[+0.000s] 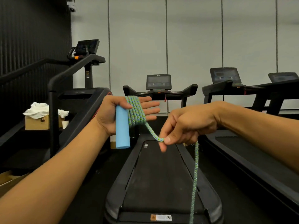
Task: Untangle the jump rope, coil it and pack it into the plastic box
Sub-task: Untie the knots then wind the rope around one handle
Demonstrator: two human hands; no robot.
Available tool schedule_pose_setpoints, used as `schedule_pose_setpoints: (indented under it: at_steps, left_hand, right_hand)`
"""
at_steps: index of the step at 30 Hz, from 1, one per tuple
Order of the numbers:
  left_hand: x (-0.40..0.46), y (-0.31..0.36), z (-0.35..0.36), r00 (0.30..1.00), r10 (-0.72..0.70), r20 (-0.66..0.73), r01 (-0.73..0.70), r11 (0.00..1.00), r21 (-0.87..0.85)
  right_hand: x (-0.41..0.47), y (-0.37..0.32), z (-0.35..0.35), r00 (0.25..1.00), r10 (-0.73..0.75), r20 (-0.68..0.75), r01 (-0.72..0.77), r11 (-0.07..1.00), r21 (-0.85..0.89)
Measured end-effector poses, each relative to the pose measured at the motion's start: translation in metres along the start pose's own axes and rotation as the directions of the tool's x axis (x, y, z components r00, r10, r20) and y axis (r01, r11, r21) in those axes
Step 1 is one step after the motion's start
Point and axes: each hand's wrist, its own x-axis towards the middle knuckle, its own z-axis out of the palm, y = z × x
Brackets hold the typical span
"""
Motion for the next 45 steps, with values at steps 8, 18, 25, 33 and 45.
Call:
schedule_pose_setpoints:
  at_steps: [8,18,25,33,45]
  left_hand:
    - [-0.006,-0.006,0.007,0.985,-0.16,0.07,0.159,0.987,0.012]
    - [-0.014,-0.014,0.001,0.955,-0.253,0.157,0.241,0.966,0.09]
    - [-0.005,-0.024,0.008,0.921,-0.32,0.221,0.287,0.943,0.171]
    - [-0.004,-0.034,0.01,0.949,-0.201,0.244,0.172,0.976,0.134]
    - [-0.003,-0.022,0.024,0.98,-0.189,-0.064,0.197,0.965,0.173]
  right_hand:
    - [-0.002,-0.015,-0.005,0.979,-0.119,-0.168,0.103,0.99,-0.099]
    - [0.016,-0.012,-0.024,0.834,-0.191,-0.518,0.145,0.981,-0.128]
    - [0.027,-0.01,-0.025,0.766,-0.253,-0.59,0.148,0.964,-0.221]
    - [0.034,-0.003,-0.028,0.711,-0.266,-0.651,0.202,0.964,-0.172]
    - [0.048,-0.011,-0.029,0.729,-0.2,-0.654,0.233,0.972,-0.036]
